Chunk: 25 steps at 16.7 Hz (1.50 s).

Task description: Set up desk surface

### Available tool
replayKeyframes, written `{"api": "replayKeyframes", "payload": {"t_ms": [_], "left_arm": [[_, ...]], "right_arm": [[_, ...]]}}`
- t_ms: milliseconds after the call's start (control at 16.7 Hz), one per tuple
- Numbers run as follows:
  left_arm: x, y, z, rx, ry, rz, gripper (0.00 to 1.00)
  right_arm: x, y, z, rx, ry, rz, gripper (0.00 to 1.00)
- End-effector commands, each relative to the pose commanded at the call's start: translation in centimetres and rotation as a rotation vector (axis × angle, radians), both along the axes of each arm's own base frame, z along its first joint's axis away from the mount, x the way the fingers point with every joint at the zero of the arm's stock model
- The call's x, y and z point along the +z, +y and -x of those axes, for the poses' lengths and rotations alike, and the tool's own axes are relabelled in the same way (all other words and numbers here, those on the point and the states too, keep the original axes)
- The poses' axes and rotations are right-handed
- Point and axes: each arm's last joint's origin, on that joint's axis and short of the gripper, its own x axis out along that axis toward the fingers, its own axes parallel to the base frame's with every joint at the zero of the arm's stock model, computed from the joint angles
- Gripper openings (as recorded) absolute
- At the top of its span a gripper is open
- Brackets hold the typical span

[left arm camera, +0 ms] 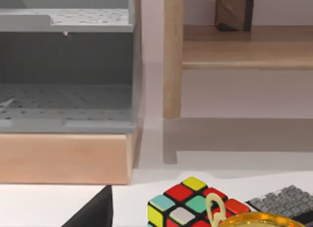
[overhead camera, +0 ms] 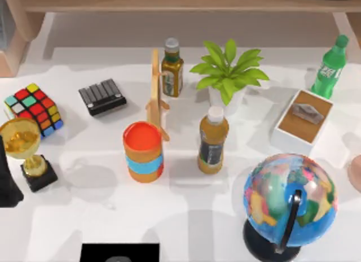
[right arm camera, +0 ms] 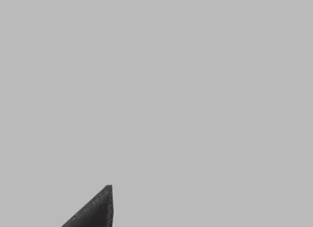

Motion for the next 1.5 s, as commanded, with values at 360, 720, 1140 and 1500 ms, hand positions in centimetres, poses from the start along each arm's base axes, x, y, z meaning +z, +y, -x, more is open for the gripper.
{"api": "replayKeyframes", "payload": {"t_ms": [360, 720, 1140, 1500], "left_arm": [[0.0, 0.0, 0.0, 0.0, 0.0, 0.0, 1.0], [0.0, 0.0, 0.0, 0.0, 0.0, 0.0, 1.0], [0.0, 0.0, 0.0, 0.0, 0.0, 0.0, 1.0], [0.0, 0.0, 0.0, 0.0, 0.0, 0.0, 1.0]], "right_arm": [[-4.0, 14.5, -4.3, -0.849, -0.002, 0.527, 1.0], [-16.5, 22.3, -15.5, -1.565, -0.118, 1.347, 1.0], [-31.0, 21.8, -22.1, -1.81, -0.322, 2.18, 1.0], [-34.6, 20.9, -22.7, -1.861, -0.433, 2.365, 1.0]]}}
